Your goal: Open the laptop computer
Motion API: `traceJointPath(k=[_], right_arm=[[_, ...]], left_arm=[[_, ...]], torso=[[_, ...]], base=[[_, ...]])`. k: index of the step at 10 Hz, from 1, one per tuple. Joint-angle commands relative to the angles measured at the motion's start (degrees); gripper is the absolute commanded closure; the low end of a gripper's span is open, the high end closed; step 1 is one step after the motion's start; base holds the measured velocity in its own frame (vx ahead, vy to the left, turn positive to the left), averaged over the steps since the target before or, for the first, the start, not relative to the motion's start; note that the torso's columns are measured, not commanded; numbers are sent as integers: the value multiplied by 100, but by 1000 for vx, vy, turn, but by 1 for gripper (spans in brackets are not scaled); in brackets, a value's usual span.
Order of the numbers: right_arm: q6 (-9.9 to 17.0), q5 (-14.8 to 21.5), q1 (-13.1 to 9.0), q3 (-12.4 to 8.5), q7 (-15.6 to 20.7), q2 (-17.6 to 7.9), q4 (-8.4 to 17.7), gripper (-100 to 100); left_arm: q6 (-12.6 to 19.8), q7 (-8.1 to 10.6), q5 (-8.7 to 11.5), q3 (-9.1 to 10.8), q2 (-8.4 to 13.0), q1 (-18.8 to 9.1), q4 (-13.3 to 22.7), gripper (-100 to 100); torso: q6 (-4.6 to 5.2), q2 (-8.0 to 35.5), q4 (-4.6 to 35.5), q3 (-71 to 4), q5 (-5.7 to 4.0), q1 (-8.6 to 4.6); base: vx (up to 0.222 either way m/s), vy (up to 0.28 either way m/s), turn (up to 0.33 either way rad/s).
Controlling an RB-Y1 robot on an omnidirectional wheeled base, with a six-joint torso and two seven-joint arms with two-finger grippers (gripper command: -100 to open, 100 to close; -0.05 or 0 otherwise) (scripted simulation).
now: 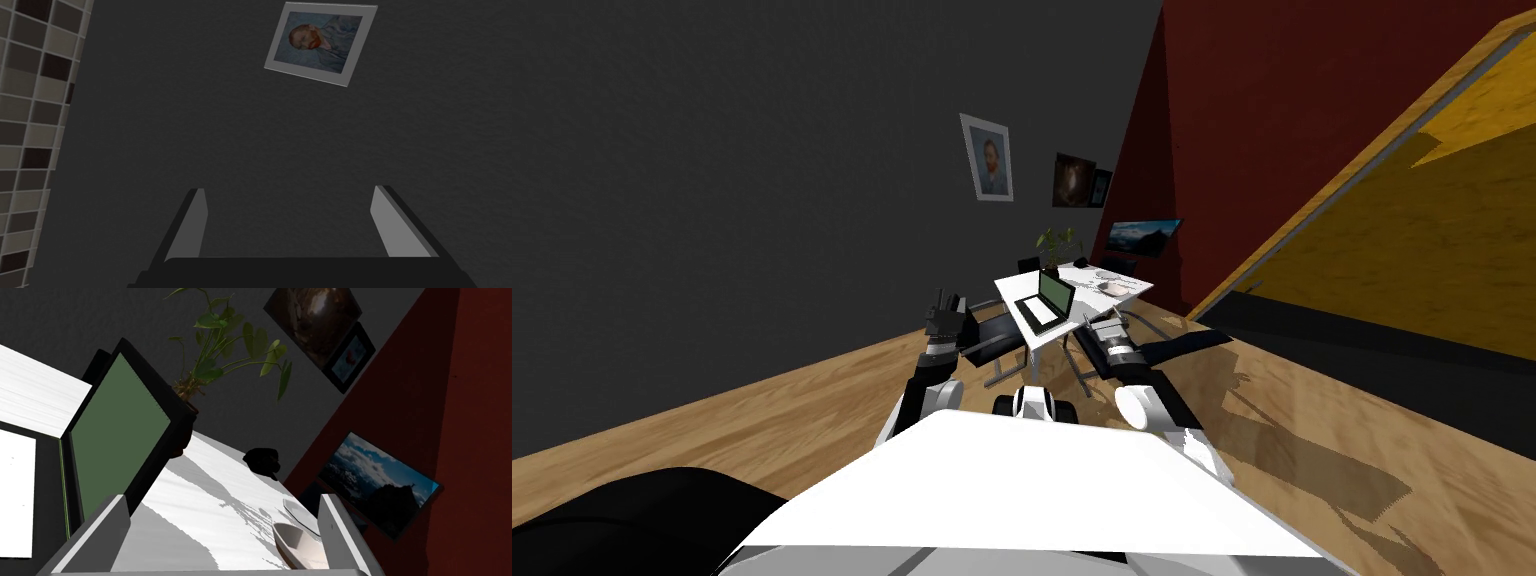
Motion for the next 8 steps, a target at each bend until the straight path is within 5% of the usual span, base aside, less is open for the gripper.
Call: traceJointPath(k=[1,8], right_arm=[[201,-317,-80,0,-405,2,77,-100],[682,-1165,-315,6,-1384,27,356,-100]], left_arm=[[0,0,0,1,0,0,0,0],[0,0,0,0,0,1,0,0]], torso=[[1,-8,-2,-5,-4,-13],[4,-4,-1,-3,0,0]], base=[[41,-99,85],[28,-69,95]])
